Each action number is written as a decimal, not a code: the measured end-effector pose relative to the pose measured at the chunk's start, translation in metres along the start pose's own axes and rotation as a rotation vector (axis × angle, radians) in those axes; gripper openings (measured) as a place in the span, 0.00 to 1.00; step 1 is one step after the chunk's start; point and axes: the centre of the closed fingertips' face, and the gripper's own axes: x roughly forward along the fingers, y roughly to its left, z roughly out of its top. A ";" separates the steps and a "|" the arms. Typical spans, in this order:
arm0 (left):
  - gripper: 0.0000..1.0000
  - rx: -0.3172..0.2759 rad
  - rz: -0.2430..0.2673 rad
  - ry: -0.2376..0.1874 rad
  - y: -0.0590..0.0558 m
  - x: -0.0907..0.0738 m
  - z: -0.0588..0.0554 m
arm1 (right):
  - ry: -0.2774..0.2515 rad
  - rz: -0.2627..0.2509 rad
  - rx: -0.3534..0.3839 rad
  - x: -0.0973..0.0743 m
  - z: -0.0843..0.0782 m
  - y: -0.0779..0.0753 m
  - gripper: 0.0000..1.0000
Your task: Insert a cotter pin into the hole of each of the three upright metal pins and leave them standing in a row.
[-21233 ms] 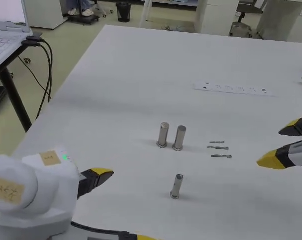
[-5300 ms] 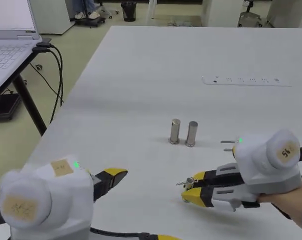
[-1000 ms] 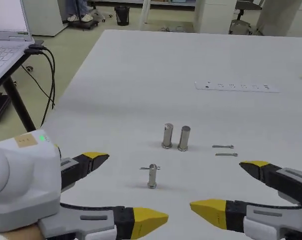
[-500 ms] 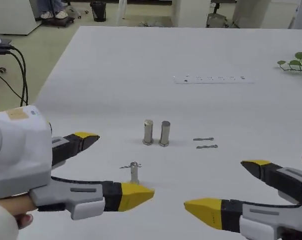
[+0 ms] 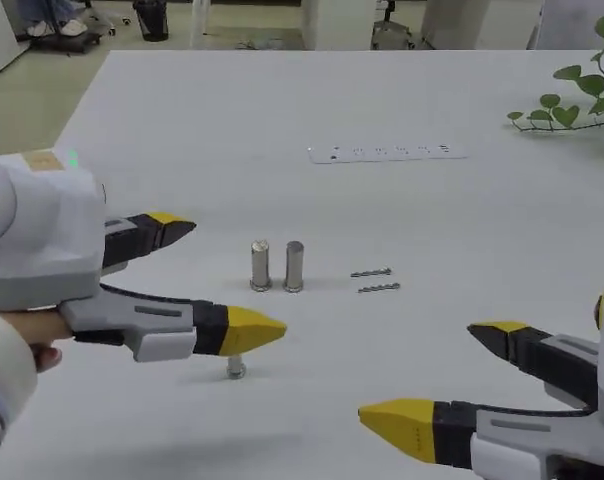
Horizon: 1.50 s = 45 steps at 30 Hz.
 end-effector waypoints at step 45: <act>0.22 -0.014 0.068 0.205 0.071 0.091 -0.052 | 0.011 0.009 0.083 -0.002 -0.014 -0.008 0.85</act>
